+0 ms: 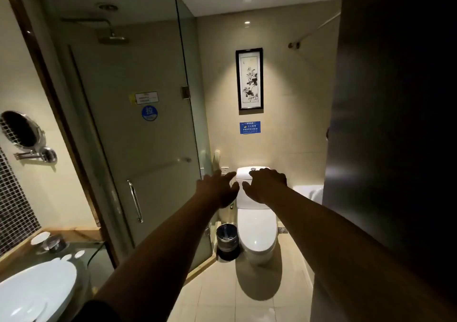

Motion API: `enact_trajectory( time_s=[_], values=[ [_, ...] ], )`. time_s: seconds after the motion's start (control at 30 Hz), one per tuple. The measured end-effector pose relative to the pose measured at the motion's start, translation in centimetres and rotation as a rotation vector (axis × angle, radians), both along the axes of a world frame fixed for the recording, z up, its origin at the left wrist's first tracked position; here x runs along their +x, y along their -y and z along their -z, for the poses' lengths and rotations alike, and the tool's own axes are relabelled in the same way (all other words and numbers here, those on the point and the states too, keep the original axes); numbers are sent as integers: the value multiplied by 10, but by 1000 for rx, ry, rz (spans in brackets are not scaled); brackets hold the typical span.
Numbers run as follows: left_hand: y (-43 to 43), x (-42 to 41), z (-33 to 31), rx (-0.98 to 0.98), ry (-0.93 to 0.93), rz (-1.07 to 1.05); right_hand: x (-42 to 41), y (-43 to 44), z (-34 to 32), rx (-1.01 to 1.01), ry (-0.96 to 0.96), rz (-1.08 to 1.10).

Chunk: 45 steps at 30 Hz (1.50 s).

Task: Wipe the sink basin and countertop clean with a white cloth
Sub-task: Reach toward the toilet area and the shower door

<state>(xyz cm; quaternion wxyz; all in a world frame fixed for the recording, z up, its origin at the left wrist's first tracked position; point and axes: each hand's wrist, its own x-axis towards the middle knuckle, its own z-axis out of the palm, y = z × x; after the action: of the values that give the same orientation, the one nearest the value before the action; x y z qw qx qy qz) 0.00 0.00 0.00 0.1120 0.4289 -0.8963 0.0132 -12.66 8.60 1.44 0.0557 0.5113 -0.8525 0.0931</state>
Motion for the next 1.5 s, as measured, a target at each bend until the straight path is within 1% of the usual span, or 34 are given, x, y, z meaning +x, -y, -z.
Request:
enact_trajectory(
  time_s=[0.13, 0.33, 0.43, 0.53, 0.63, 0.73, 0.93, 1.07, 1.17, 1.33, 1.43, 1.5],
  values=[
    [44, -23, 11, -24, -3, 20, -22, 33, 6, 17, -3, 18],
    [128, -52, 1, -4, -68, 46, -43, 108, -11, 33, 6, 42],
    [162, -59, -2, -38, -7, 26, -49, 142, -14, 23, -11, 30],
    [199, -67, -5, -55, -3, -7, -57, 178, -8, 16, 12, 45],
    [227, -72, 1, 3, -13, -8, -63, 213, 0, 42, 46, 38],
    [259, -78, 13, 6, 0, -41, -70, 257, 1, 21, 98, 9],
    [333, -75, 25, 29, -16, -158, -76, 360, 8, -45, 68, -189],
    [399, -61, 31, 41, 16, -304, -70, 434, 8, -22, 37, -323],
    [439, -36, 27, 34, 8, -430, -49, 493, 16, -10, 42, -466],
    [470, 42, 47, 34, -14, -661, 34, 561, 29, 112, 17, -694],
    [464, 106, 62, 60, -14, -788, 106, 578, 45, 126, -11, -909],
    [453, 151, 65, 75, 35, -887, 156, 581, 56, 129, -25, -1029]
  ],
)
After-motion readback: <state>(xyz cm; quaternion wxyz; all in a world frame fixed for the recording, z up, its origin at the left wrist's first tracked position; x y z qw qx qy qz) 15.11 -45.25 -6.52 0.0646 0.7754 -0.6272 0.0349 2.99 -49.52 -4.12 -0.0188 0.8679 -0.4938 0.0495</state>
